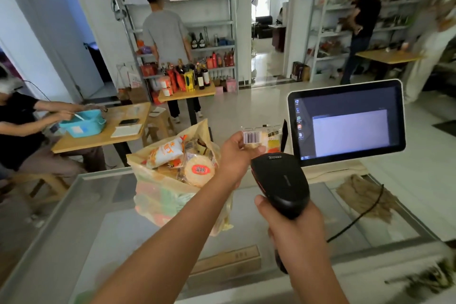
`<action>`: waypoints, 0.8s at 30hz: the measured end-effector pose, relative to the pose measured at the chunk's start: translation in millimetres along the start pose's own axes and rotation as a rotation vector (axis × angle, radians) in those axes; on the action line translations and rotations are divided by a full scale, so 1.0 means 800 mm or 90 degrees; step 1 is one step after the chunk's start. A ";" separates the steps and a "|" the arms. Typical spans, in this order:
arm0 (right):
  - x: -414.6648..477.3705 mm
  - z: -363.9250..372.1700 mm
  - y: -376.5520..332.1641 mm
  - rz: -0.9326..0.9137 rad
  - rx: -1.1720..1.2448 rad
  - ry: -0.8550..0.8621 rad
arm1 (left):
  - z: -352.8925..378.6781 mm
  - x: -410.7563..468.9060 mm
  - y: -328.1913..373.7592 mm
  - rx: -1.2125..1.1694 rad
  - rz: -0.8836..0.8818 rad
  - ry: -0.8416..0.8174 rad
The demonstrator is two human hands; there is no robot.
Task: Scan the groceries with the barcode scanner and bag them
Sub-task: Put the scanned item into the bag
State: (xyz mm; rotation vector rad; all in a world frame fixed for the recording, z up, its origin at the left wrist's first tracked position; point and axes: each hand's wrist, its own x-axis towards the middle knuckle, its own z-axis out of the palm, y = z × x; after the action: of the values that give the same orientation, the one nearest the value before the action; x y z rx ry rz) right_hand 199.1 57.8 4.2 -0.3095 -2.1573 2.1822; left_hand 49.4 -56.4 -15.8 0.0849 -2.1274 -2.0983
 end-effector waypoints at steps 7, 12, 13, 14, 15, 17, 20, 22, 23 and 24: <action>0.005 0.003 -0.014 -0.026 -0.057 -0.010 | -0.004 0.011 0.005 -0.014 0.014 0.007; 0.006 -0.001 -0.022 -0.014 -0.061 -0.020 | -0.002 0.015 0.003 -0.046 -0.002 0.006; 0.005 -0.002 -0.024 -0.006 -0.056 -0.028 | -0.002 0.014 0.005 -0.048 -0.005 0.007; 0.005 -0.003 -0.025 -0.001 -0.054 -0.034 | -0.001 0.013 0.006 -0.050 -0.005 0.009; 0.004 -0.003 -0.026 0.002 -0.054 -0.038 | -0.001 0.014 0.007 -0.052 -0.006 0.010; 0.002 -0.005 -0.026 0.003 -0.059 -0.041 | -0.002 0.015 0.008 -0.050 -0.006 0.008; 0.001 -0.006 -0.024 0.007 -0.065 -0.043 | -0.002 0.015 0.010 -0.033 -0.001 0.016; 0.001 -0.008 -0.023 0.007 -0.062 -0.046 | 0.000 0.015 0.011 -0.030 0.000 0.020; 0.002 -0.008 -0.023 0.006 -0.058 -0.049 | 0.001 0.015 0.012 -0.033 0.000 0.018; 0.003 -0.009 -0.024 0.006 -0.054 -0.053 | 0.002 0.014 0.012 -0.038 0.000 0.016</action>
State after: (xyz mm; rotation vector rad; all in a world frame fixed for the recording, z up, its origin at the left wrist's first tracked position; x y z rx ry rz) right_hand 196.3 65.8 23.0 -0.2375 -2.3023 2.1493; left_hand 38.7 -56.4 -5.2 0.1026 -2.0492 -2.1472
